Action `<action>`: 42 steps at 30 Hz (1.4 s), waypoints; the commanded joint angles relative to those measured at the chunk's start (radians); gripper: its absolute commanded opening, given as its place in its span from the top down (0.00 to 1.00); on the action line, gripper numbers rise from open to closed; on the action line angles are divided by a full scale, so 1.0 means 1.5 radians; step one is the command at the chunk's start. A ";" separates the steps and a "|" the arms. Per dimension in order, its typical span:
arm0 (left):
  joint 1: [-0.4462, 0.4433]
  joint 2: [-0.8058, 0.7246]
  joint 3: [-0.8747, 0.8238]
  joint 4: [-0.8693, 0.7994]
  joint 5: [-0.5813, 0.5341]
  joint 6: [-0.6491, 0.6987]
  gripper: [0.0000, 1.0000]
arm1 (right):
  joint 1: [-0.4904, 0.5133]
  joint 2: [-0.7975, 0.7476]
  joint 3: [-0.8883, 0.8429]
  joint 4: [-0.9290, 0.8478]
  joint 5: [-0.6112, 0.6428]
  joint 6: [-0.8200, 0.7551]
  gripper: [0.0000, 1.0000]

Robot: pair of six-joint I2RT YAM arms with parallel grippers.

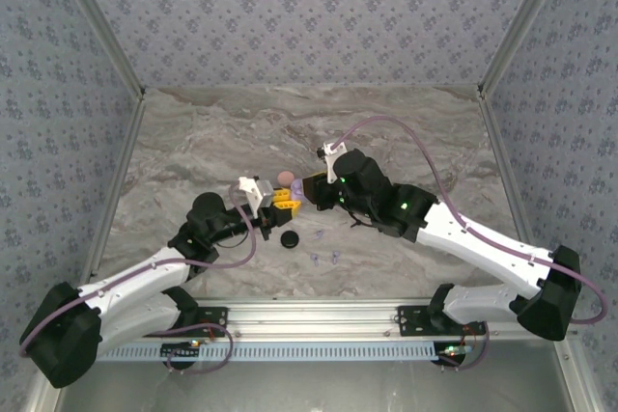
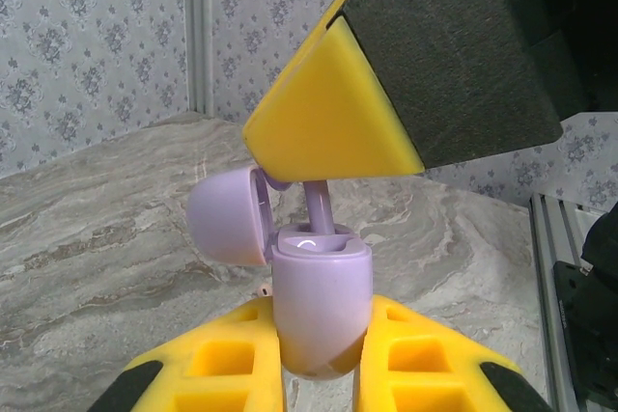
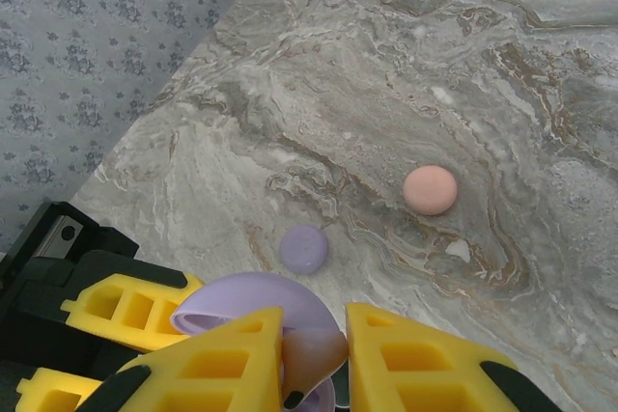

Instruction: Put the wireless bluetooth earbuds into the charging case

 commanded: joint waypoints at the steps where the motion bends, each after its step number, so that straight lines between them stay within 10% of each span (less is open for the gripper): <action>1: -0.005 -0.002 0.020 0.031 0.009 0.005 1.00 | 0.007 0.006 0.013 -0.007 0.005 0.009 0.76; 42: -0.011 0.008 0.022 0.022 -0.005 0.018 1.00 | 0.004 0.030 0.043 -0.111 0.046 0.061 0.75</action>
